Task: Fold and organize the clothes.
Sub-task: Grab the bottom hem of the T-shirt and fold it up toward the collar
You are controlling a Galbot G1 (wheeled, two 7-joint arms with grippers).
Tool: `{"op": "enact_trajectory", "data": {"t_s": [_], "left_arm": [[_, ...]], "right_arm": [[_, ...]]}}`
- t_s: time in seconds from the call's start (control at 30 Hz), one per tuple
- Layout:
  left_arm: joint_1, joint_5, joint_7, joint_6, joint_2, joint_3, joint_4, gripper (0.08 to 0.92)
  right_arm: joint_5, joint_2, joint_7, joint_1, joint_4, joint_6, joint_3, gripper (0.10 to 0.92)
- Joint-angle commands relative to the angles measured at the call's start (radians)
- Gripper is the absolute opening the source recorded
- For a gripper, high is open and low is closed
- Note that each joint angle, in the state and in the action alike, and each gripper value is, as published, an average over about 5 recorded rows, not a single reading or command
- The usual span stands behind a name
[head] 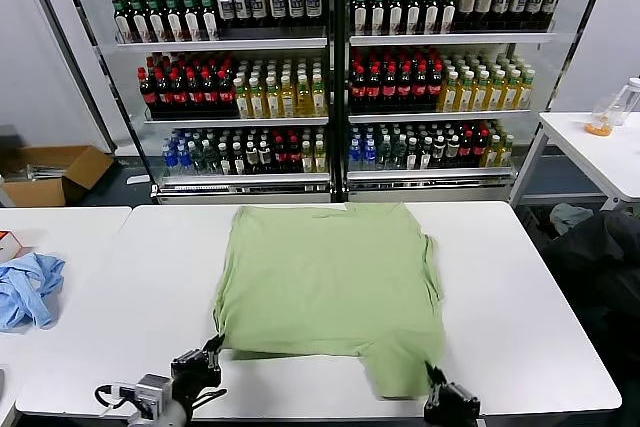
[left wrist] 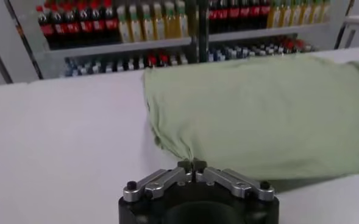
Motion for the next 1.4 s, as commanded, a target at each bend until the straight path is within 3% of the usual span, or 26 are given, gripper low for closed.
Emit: {"op": "enact_trajectory", "data": {"t_s": [0.03,0.6,1.0,1.4], "left_arm": [[0.006,-0.052,0.001,-0.011,0.027,-0.036,-0.090,0.094],[-0.238,-0.050,-0.002,-0.009,0.123,0.071,0.154,0.094],[-0.361,0.005,-0.017,-0.030,0.097,0.148,0.304,0.094],[-0.390,0.053,-0.049,-0.054,0.056,0.168,0.365,0.094]], "right_arm": [[0.064,-0.034,-0.001,0.061,0.039,0.041,0.086,0.105],[0.103,-0.139,0.010,0.400,-0.229,-0.032,-0.004,0.105],[0.079,-0.132,0.007,0.518,-0.360,-0.058,-0.068,0.105],[0.017,-0.103,-0.010,0.591,-0.471,-0.062,-0.148,0.105]]}}
